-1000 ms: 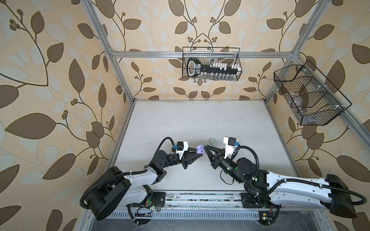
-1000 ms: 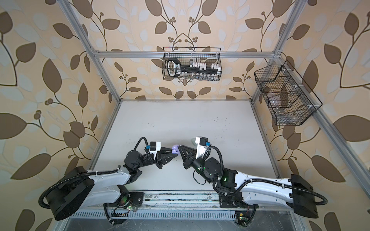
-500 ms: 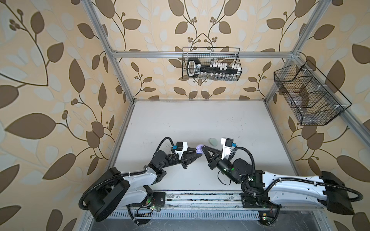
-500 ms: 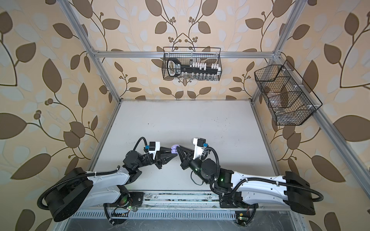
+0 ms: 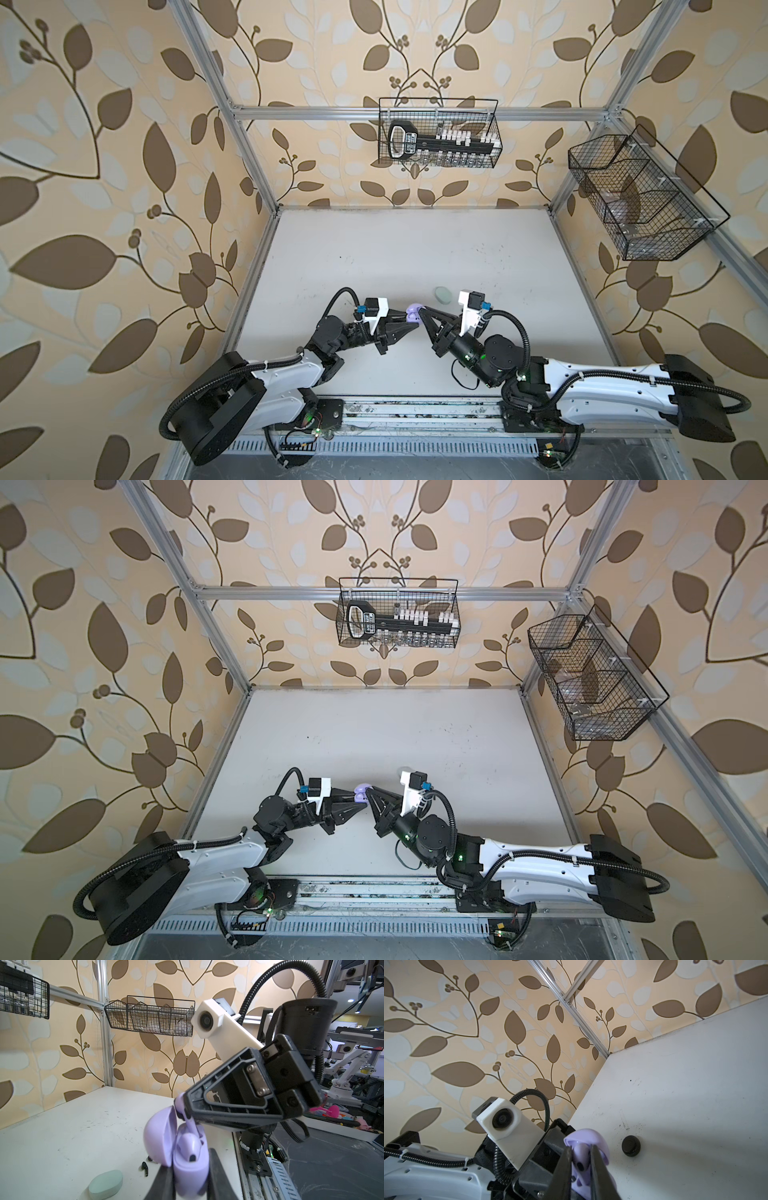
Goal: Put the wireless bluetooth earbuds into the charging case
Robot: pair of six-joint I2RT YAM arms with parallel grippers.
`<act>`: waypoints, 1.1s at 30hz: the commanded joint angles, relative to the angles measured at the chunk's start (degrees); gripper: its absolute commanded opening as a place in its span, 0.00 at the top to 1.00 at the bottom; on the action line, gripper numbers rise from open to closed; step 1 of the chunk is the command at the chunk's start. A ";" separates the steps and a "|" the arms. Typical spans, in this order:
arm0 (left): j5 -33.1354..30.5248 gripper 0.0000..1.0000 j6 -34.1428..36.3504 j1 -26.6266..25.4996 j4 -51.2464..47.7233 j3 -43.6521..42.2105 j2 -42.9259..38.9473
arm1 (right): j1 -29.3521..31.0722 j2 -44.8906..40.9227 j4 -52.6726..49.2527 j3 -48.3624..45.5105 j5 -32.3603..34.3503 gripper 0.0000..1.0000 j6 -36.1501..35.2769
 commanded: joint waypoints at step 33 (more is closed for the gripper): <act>1.61 1.00 4.54 -0.24 1.06 1.35 -0.83 | -20.07 -2.70 -34.61 16.82 -17.91 0.39 -11.55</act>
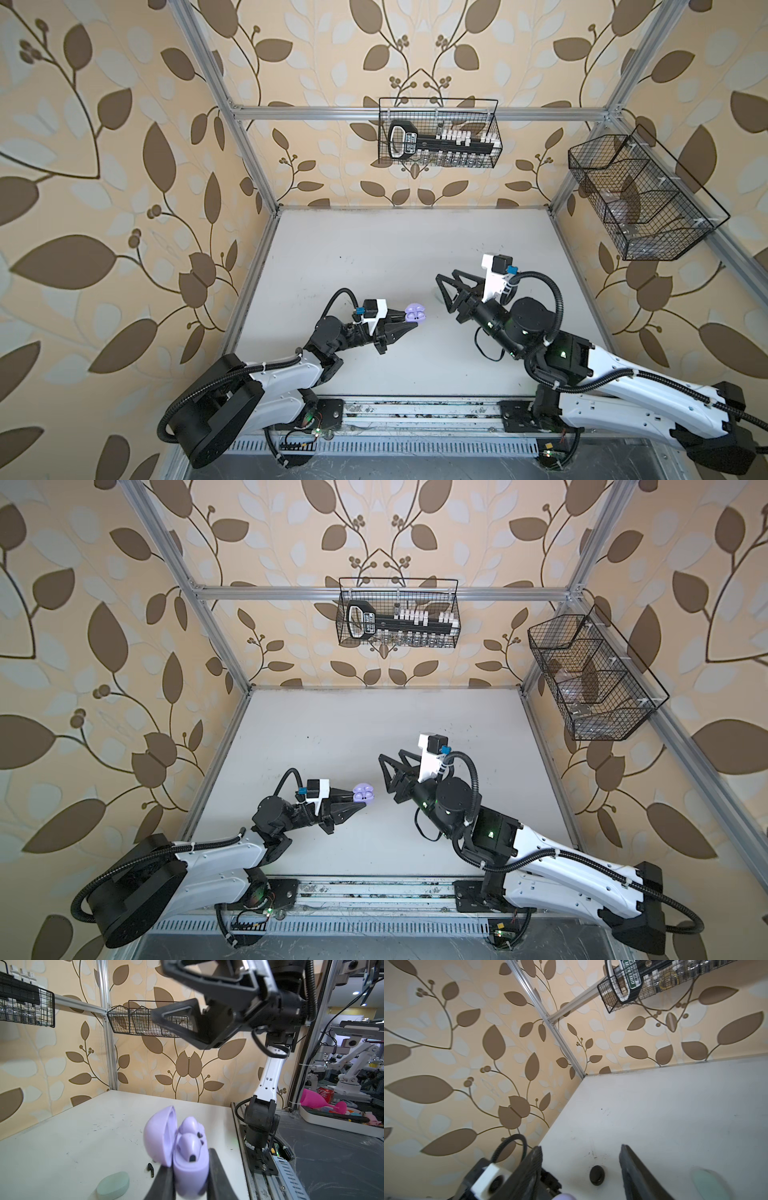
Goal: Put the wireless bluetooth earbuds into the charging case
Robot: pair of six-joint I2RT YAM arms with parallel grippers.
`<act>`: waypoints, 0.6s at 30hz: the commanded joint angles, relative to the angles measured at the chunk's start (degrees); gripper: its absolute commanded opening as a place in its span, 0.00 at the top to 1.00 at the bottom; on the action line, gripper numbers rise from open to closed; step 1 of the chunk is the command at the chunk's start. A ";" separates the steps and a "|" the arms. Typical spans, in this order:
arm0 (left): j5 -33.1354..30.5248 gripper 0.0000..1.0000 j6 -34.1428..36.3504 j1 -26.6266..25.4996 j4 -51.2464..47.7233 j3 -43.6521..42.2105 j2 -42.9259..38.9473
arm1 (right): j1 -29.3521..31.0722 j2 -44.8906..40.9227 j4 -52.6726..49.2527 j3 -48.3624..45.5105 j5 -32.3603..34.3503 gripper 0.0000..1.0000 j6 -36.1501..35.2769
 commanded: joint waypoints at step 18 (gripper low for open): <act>3.28 1.00 2.24 -0.24 0.75 2.94 2.97 | -5.38 9.34 10.75 -7.29 -32.88 0.39 -8.70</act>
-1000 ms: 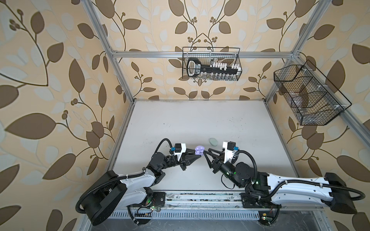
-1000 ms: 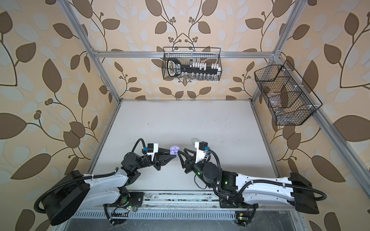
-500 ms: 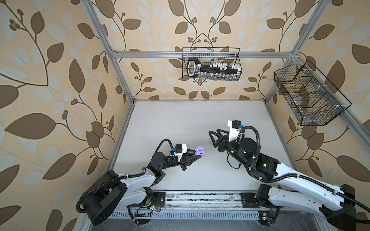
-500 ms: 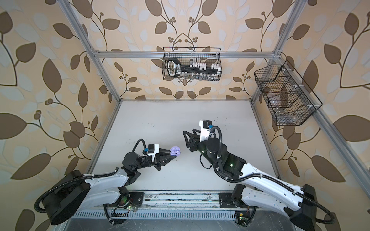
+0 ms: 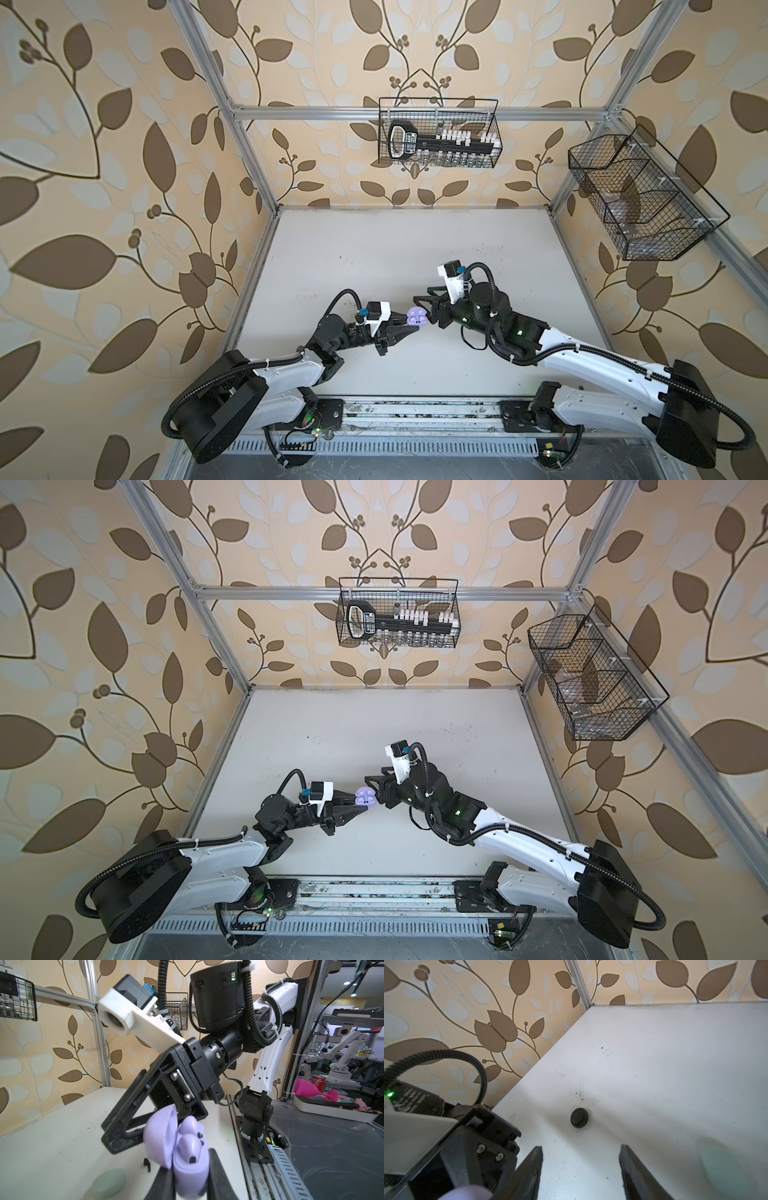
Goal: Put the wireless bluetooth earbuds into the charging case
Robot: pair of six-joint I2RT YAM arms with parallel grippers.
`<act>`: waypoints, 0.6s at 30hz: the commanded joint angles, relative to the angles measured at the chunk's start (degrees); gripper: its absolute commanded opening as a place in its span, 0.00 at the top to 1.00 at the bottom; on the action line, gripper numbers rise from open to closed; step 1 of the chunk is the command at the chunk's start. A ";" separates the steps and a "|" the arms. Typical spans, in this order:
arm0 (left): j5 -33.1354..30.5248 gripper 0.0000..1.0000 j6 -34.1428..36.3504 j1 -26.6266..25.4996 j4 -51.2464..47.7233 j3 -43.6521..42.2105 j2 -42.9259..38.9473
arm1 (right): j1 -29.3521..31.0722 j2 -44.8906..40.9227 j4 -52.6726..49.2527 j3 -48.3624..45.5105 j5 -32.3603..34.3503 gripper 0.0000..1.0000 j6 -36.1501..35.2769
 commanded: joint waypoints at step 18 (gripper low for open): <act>-15.49 1.00 -3.78 0.24 -13.92 8.38 5.48 | -1.43 -11.37 -3.67 -3.98 16.76 0.36 -0.96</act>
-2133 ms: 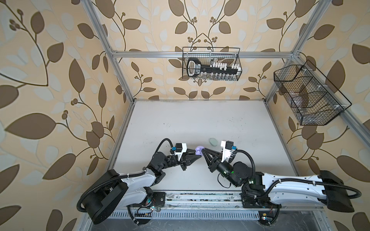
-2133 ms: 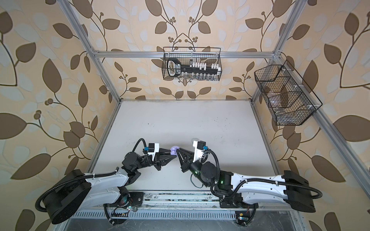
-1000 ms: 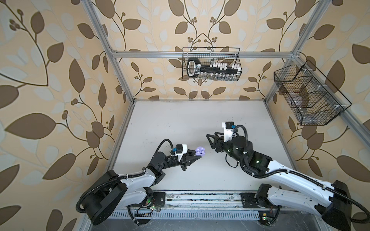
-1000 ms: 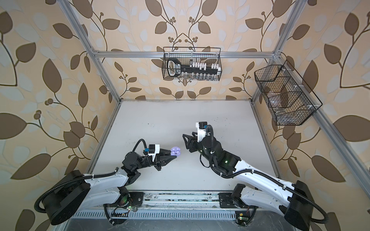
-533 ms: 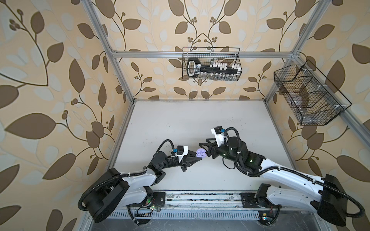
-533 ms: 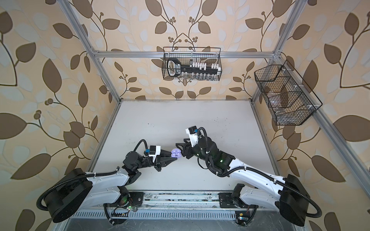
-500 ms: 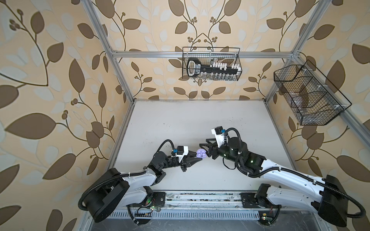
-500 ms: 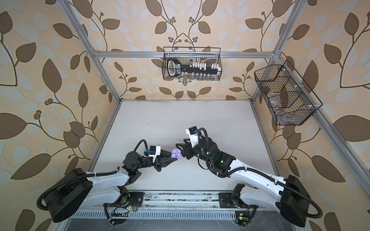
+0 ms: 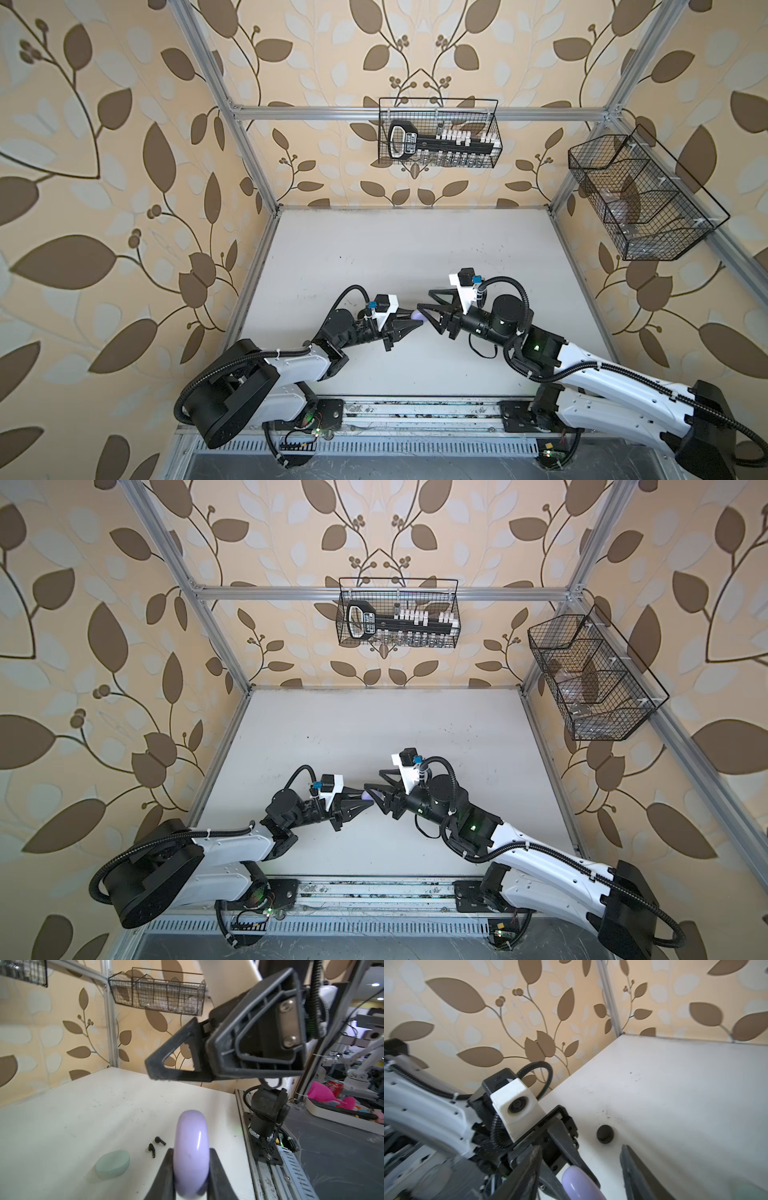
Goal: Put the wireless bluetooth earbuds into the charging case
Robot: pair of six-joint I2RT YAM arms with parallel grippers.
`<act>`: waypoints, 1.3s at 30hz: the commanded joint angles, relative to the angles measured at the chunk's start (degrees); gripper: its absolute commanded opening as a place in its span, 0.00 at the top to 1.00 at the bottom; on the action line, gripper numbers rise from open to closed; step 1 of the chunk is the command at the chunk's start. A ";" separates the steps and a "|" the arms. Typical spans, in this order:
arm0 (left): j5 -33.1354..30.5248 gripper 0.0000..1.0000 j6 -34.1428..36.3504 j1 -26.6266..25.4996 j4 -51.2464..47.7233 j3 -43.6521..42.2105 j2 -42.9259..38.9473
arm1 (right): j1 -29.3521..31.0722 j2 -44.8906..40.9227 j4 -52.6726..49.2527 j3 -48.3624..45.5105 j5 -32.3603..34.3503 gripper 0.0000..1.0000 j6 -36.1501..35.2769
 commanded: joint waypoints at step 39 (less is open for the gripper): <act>-18.08 0.01 -24.50 10.58 -64.47 36.26 19.59 | -8.44 15.36 -7.10 4.91 7.32 0.21 -1.05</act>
